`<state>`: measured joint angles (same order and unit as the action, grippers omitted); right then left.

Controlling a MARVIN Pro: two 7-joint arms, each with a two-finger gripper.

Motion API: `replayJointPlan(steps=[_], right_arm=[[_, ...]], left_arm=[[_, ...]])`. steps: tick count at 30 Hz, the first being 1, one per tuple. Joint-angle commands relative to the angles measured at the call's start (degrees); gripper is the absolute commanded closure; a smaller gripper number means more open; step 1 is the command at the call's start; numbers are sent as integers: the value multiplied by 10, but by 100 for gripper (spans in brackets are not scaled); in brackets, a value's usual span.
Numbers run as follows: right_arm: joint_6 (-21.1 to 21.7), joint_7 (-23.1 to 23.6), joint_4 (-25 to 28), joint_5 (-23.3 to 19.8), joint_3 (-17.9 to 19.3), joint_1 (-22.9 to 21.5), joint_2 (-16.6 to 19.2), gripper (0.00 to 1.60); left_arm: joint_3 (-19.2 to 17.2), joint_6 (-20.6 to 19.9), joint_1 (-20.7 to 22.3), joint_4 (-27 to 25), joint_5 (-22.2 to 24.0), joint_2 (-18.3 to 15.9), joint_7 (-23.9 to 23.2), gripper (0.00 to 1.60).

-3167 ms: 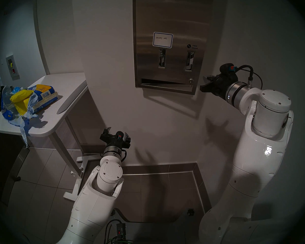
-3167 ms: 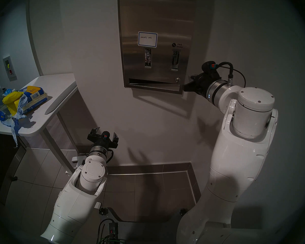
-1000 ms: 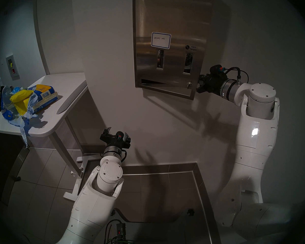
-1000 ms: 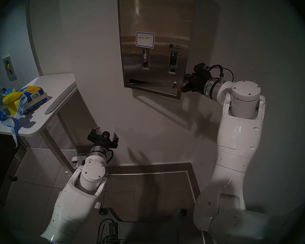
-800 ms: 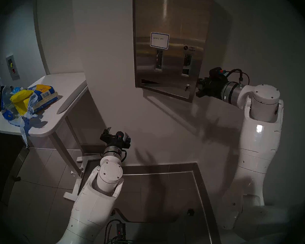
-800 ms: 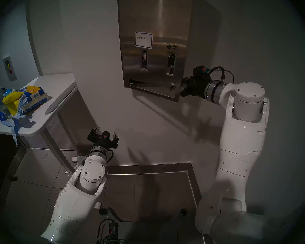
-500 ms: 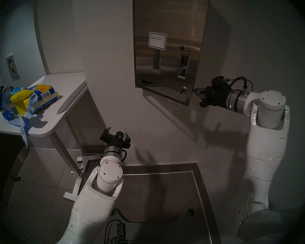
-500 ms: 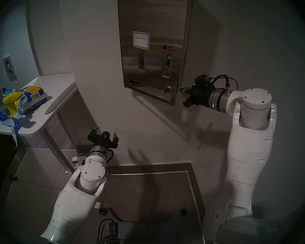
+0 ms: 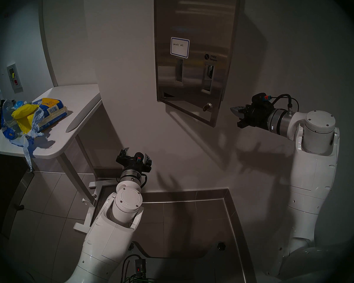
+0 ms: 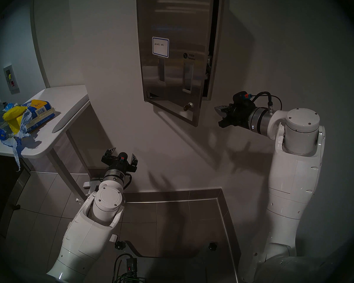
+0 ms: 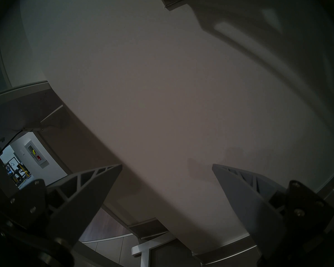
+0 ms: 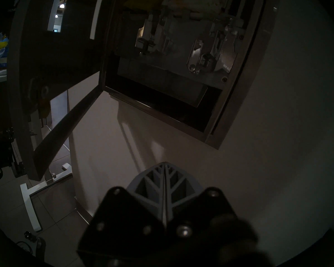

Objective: Open the dispenser door, put the pads inside, close the door

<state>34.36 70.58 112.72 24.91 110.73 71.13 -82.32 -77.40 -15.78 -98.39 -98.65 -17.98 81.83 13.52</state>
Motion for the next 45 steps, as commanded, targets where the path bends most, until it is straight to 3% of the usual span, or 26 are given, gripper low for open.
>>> replayJointPlan(steps=[1,13,23,35,45], right_arm=[[-1,-5,3,-8,-21,-48,-9,160],[13,8,8,-21,-49,-71,-14,160],[60,25,22,-56,-56,-79,8,160],[128,-32,42,-125,-93,-76,63,160],[183,-94,85,-201,-135,-81,73,160]], left_arm=[[-1,5,13,-18,-1,0,1,0],[-1,5,13,-18,-1,0,2,0],[-1,5,13,-18,-1,0,2,0],[-1,5,13,-18,-1,0,2,0],[-1,5,13,-17,0,0,3,0]])
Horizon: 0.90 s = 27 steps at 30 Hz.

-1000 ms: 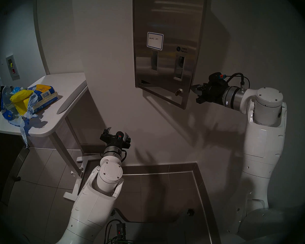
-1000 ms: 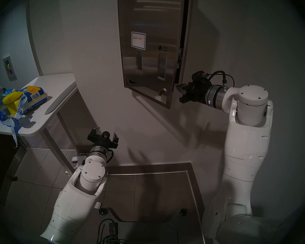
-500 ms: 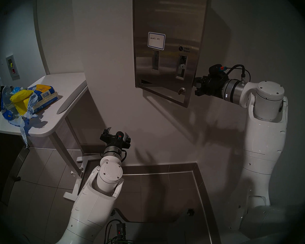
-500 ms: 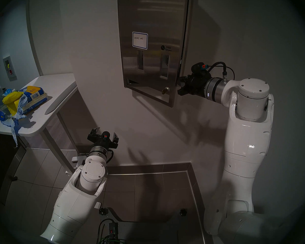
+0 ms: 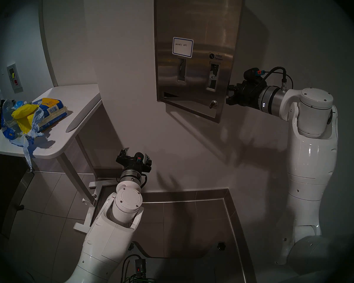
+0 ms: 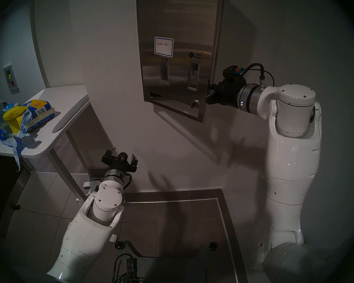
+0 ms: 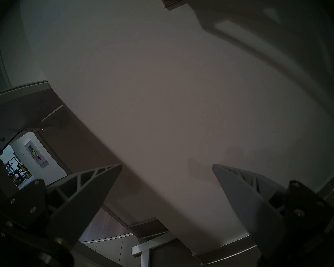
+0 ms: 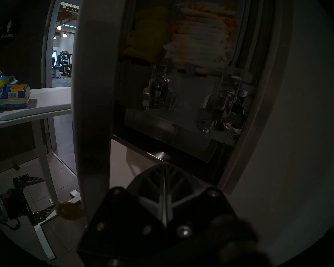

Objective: Open the dispenser door, put the pads inside, close the door

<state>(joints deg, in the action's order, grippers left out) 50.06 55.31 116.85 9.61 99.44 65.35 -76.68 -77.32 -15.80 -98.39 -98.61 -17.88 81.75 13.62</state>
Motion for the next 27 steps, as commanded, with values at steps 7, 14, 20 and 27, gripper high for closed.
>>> replayJointPlan(steps=[7,14,20,27], right_arm=[[49,17,70,-114,-54,-27,39,160],[49,4,78,-174,-62,-27,61,160],[49,2,68,-226,-59,-25,70,160],[49,3,36,-295,-56,-13,85,160]], left_arm=[[-1,5,13,-18,-1,0,2,0],[-1,5,13,-18,-1,0,2,0],[-1,5,13,-18,-1,0,2,0],[-1,5,13,-18,-1,0,2,0]])
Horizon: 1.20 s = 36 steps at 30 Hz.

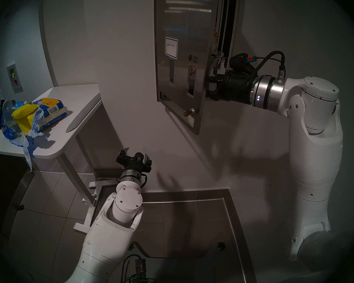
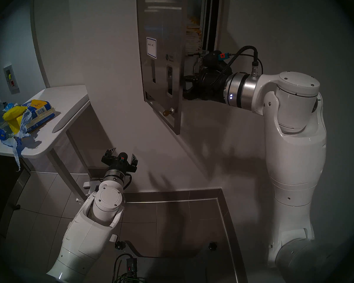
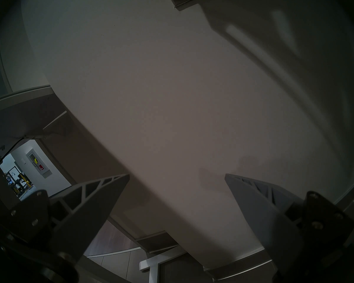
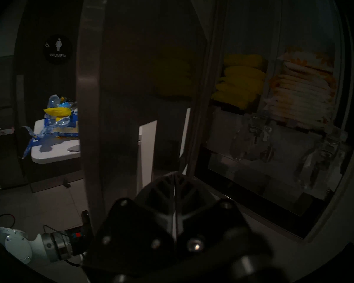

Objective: Open the dispenser door, put the pads inside, close the door

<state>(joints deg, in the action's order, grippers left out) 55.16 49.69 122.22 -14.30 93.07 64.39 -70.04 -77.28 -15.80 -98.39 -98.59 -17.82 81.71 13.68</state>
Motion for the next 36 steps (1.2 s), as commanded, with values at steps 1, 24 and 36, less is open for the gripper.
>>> replayJointPlan(steps=[1,24,36], right_arm=[[-2,57,-21,-66,8,-3,22,160],[-2,26,-100,-249,-70,-66,89,160],[-2,-19,-126,-317,-122,-112,83,160]], left_arm=[[-1,5,13,-18,-1,0,1,0],[-1,5,13,-18,-1,0,2,0],[-1,4,13,-18,-1,0,2,0]])
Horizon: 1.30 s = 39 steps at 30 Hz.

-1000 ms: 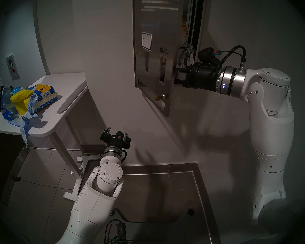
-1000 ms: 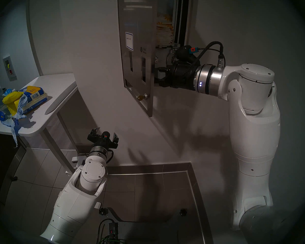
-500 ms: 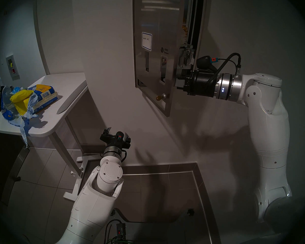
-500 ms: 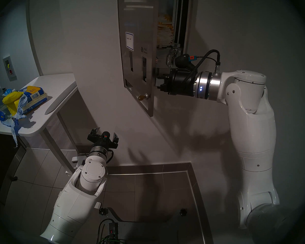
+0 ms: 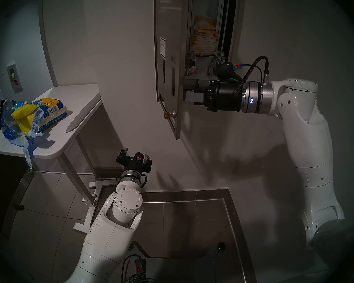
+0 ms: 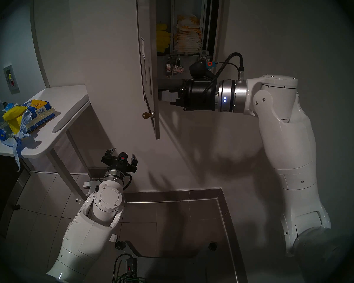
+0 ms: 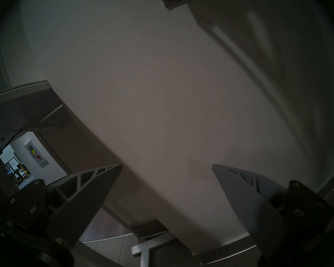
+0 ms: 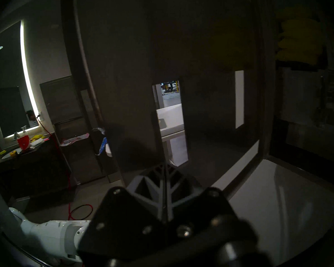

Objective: Open the dispenser door, put the pads inside, close the door

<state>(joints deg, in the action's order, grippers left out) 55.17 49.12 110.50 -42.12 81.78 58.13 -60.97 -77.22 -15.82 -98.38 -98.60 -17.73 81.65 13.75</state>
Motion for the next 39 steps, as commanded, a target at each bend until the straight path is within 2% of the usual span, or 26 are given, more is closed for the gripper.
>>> replayJointPlan(steps=[1,11,17,21,23,24,25,26,31,33,39], right_arm=[[-2,-21,-10,-45,-12,-53,-10,160],[-2,-82,-26,-79,-17,-84,-51,160],[-2,-127,-37,-84,-2,-95,-49,160],[-2,-133,-46,-76,-12,-118,-38,160],[-2,-134,-56,-73,-18,-136,-38,160],[-2,-138,-53,-70,-12,-131,-45,160],[-2,-137,-63,-71,-21,-147,-42,160],[-2,-140,-60,-69,-15,-141,-49,160],[-2,-140,-84,-75,-35,-179,-64,160],[-2,-143,-80,-71,-35,-176,-76,160],[-2,-146,-94,-75,-49,-206,-96,160]], left_arm=[[-1,5,13,-18,-1,0,1,0],[-1,5,14,-18,-1,0,2,0],[-1,5,13,-19,-1,0,2,0],[-1,5,13,-19,-1,0,2,0],[-1,5,14,-18,-1,0,2,0],[-1,5,14,-18,-1,0,2,0],[-1,5,14,-18,-1,0,2,0],[-1,5,14,-18,-1,0,2,0],[-1,5,14,-18,-1,0,2,0],[-1,5,14,-18,-1,0,2,0],[-1,4,14,-18,-1,0,2,0]])
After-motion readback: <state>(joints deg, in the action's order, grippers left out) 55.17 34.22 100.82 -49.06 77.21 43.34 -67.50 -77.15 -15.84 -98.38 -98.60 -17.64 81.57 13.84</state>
